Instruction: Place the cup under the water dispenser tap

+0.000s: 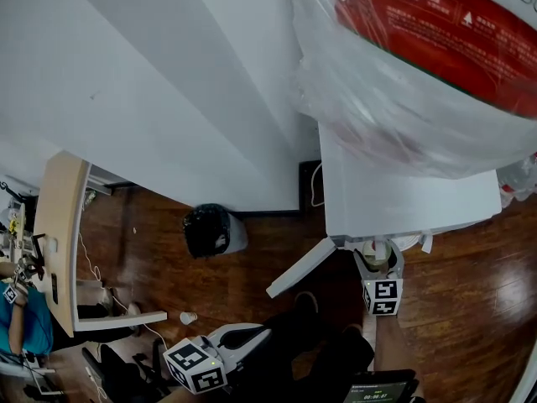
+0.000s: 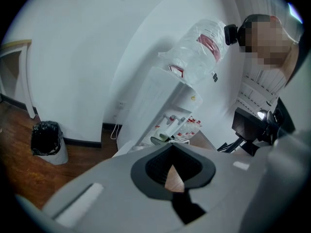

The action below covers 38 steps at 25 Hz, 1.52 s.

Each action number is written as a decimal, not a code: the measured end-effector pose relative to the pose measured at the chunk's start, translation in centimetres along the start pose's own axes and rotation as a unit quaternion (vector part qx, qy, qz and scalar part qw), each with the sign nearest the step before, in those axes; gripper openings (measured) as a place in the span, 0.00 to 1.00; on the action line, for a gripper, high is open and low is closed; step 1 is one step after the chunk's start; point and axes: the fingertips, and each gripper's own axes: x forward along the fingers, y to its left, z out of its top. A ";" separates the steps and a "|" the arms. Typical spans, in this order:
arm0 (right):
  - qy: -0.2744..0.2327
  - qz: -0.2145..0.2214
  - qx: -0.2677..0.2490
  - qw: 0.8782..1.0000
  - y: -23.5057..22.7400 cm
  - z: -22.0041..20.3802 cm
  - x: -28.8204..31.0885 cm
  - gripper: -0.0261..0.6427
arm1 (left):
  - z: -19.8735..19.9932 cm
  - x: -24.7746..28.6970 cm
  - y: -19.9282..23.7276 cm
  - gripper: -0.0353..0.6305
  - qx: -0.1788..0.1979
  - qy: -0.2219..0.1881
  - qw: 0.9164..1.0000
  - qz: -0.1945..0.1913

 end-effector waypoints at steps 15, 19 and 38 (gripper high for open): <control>0.011 -0.021 0.013 1.000 0.0 -0.1 1.8 0.61 | 0.1 -1.4 0.2 0.31 -0.003 -0.004 1.000 0.006; 0.033 -0.016 0.056 0.998 -0.1 -0.8 1.6 0.84 | -0.1 -1.9 0.1 0.31 -0.010 -0.005 1.000 0.009; 0.035 0.100 0.138 0.985 7.2 21.5 -21.4 0.42 | 13.1 -11.2 -14.8 0.31 -0.033 -0.139 0.989 0.024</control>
